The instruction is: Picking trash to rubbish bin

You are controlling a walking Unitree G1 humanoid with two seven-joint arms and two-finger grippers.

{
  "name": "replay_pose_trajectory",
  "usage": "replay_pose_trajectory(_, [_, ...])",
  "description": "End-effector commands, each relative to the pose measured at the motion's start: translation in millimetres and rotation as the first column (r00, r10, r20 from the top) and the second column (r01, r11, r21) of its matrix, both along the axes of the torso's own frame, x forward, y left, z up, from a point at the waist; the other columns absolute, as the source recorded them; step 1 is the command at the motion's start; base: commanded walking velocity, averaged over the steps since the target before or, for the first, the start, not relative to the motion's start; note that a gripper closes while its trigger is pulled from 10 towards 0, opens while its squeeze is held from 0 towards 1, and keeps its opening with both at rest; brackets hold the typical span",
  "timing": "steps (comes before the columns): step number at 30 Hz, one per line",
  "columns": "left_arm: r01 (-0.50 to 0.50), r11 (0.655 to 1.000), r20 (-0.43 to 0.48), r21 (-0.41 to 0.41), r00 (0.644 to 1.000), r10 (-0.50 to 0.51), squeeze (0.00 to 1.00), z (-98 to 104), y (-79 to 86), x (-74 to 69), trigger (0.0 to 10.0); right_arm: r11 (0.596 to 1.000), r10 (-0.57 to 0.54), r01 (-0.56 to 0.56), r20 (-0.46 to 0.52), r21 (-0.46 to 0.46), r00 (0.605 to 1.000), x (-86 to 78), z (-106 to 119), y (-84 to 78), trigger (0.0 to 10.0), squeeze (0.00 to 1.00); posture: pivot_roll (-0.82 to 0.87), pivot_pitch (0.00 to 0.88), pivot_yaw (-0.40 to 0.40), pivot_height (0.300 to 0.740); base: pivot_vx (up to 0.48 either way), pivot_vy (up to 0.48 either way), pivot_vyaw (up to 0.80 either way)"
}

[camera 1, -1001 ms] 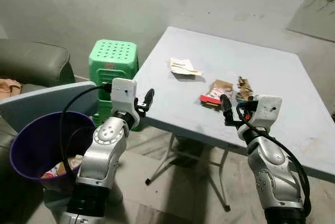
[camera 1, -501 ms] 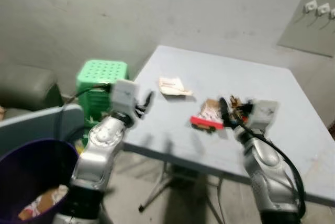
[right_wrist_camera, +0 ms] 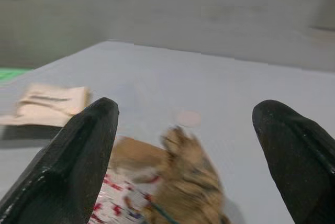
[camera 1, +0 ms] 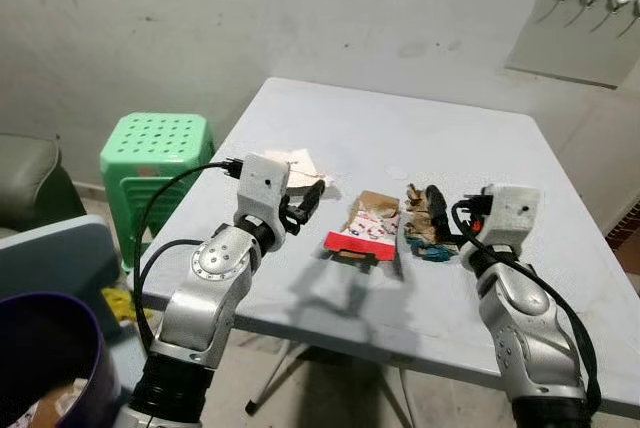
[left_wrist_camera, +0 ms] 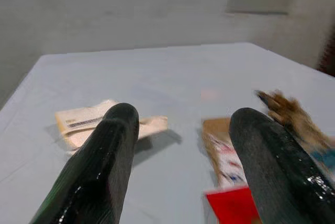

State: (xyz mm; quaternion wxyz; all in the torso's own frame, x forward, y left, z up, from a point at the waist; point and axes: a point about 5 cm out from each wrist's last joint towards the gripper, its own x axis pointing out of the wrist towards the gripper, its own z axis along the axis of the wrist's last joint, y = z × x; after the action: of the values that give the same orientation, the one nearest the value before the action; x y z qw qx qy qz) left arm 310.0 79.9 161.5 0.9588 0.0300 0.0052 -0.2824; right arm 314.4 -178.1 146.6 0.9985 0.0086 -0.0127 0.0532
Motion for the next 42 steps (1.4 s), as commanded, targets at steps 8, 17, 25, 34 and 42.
replay_pose_trajectory(8, [0.24, 0.97, 0.011, 0.037, 0.971, -0.24, 0.0, -1, -29.1, -22.6, 10.0, 0.99, 0.077, -0.08, -0.029, -0.118, 0.997, 17.2, 8, -14.2, 10.0, 0.0, 0.07, 0.053, -0.097, 0.74, 0.0, 0.0, 0.0])
replay_pose_trajectory(17, [0.288, 0.957, 0.007, 0.021, 0.958, -0.288, 0.0, 1, -34.2, -28.8, 10.0, 0.982, 0.137, -0.152, -0.121, -0.116, 0.983, 33.3, -4, -17.5, 10.0, 0.0, 0.06, 0.074, -0.096, 0.74, 0.0, 0.0, 0.0])
replay_pose_trajectory(25, [0.289, 0.957, 0.01, 0.008, 0.957, -0.29, 0.0, 4, -33.2, -29.3, 10.0, 0.98, 0.138, -0.158, -0.166, -0.117, 0.976, 45.7, -10, -17.7, 10.0, 0.0, 0.06, 0.085, -0.094, 0.74, 0.0, 0.0, 0.0])
replay_pose_trajectory(34, [0.271, 0.963, 0.013, -0.009, 0.963, -0.271, 0.0, 7, -30.1, -29.2, 10.0, 0.973, 0.135, -0.174, -0.236, -0.151, 0.962, 51.4, -20, -22.7, 10.0, 0.0, 0.07, 0.087, -0.1, 0.74, 0.0, 0.0, 0.0])
replay_pose_trajectory(42, [0.247, 0.969, 0.013, -0.03, 0.969, -0.247, 0.0, 10, -25.8, -27.0, 10.0, 0.971, 0.117, -0.169, -0.285, -0.167, 0.952, 49.4, -32, -30.2, 4.8, 0.0, 0.08, 0.079, -0.102, 0.74, 0.0, 0.0, 0.0])
